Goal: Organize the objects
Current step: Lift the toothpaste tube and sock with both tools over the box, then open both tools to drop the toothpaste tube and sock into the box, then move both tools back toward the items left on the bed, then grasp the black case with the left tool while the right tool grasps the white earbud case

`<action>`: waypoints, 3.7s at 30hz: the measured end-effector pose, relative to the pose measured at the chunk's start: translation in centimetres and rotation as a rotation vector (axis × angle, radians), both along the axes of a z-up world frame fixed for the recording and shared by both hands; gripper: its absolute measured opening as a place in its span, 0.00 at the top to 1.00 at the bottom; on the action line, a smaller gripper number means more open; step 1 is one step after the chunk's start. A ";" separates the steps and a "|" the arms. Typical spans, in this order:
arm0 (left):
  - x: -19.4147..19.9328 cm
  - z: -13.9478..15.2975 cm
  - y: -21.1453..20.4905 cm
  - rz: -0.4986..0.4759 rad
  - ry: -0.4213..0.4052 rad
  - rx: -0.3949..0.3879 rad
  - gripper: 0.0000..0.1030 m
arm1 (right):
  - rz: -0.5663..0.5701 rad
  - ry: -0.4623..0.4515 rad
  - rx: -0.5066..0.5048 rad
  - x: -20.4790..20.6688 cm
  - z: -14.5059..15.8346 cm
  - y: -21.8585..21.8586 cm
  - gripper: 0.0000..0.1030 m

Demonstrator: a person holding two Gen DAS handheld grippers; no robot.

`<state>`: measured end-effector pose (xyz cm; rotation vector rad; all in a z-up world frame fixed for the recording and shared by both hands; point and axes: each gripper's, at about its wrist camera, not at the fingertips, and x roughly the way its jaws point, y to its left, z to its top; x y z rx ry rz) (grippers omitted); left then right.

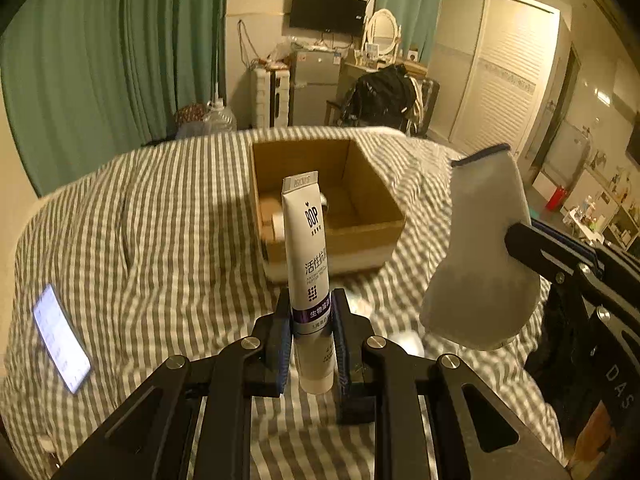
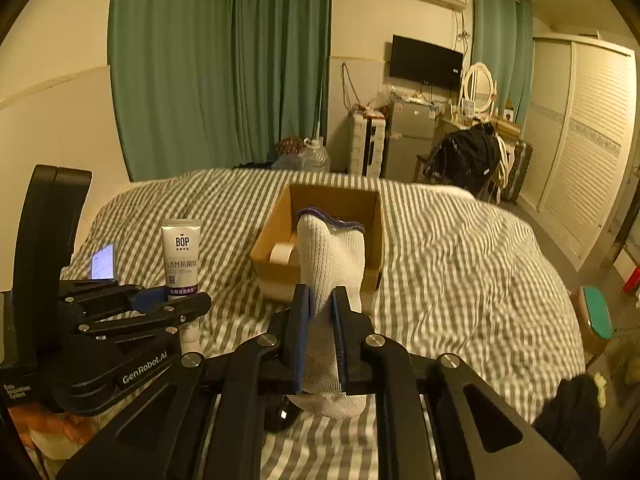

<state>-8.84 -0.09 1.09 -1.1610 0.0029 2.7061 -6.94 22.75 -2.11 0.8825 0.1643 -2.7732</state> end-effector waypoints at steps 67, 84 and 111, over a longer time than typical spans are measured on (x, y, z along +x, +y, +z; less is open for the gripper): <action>-10.4 11.7 -0.4 0.061 0.201 -0.036 0.02 | -0.103 0.144 -0.147 -13.0 11.7 4.2 0.10; 0.3 7.6 -2.4 0.097 0.208 -0.019 0.01 | -0.120 0.132 -0.118 -0.7 8.6 4.9 0.09; 0.4 -13.5 5.7 -0.113 -0.281 0.005 0.01 | -0.302 -0.317 -0.087 -3.5 -13.7 10.2 0.09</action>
